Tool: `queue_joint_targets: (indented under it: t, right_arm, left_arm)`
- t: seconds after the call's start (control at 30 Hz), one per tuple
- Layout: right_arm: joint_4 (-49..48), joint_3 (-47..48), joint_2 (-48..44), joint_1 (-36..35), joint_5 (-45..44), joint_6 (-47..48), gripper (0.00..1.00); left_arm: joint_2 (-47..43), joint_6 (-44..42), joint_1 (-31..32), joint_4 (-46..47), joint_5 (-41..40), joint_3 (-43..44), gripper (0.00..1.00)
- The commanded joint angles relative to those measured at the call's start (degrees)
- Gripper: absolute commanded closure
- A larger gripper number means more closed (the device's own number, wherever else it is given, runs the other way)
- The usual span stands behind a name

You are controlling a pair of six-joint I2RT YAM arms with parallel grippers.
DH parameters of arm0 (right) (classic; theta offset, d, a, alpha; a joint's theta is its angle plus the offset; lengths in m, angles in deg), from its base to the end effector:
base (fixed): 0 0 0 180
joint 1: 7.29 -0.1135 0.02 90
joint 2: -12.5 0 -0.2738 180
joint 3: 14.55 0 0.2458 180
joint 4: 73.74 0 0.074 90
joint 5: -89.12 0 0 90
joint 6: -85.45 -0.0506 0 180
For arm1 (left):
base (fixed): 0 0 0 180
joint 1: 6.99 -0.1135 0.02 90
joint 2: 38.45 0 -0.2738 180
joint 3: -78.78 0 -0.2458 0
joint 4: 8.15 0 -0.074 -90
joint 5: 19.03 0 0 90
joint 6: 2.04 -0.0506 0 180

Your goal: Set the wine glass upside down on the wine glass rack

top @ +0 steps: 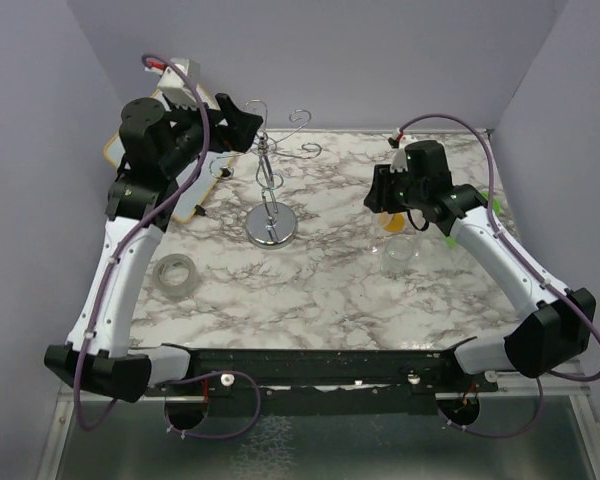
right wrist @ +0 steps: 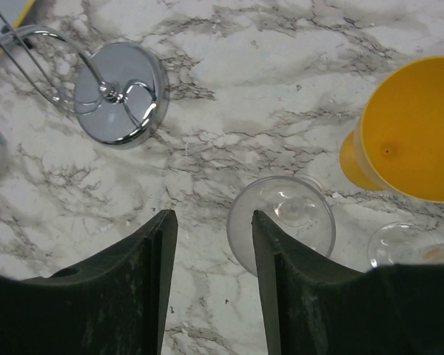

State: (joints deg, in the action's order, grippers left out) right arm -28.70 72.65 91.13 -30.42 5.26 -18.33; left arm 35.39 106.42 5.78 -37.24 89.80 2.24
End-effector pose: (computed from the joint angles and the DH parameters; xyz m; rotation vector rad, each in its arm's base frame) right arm 0.2821 0.1264 0.3447 -0.2433 2.2312 0.4724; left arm 0.2688 -0.0777 0.4991 0.1858 1.5924 -0.6821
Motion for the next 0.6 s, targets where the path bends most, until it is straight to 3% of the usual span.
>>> queue_joint_targets:
  t: [0.0, 0.17, 0.37, 0.57]
  right_arm:
    - [4.1, 2.6, 2.5, -1.2, -5.9, 2.6, 0.58]
    - [5.4, 3.9, 3.6, -3.1, -8.8, 3.4, 0.78]
    - [7.2, 4.4, 3.5, -4.2, -11.3, 4.9, 0.99]
    - [5.9, 3.8, -1.5, -5.3, -6.6, 2.7, 1.0]
  left_arm:
    - [-9.9, 0.0, -0.1, -9.5, -3.1, -3.4, 0.06]
    - [-21.7, -2.5, -0.1, -14.8, -0.1, -13.2, 0.06]
    - [-32.6, 0.8, -0.1, -22.3, -6.7, -21.1, 0.05]
    - [-42.1, 10.8, -0.1, -24.1, -3.4, -33.1, 0.05]
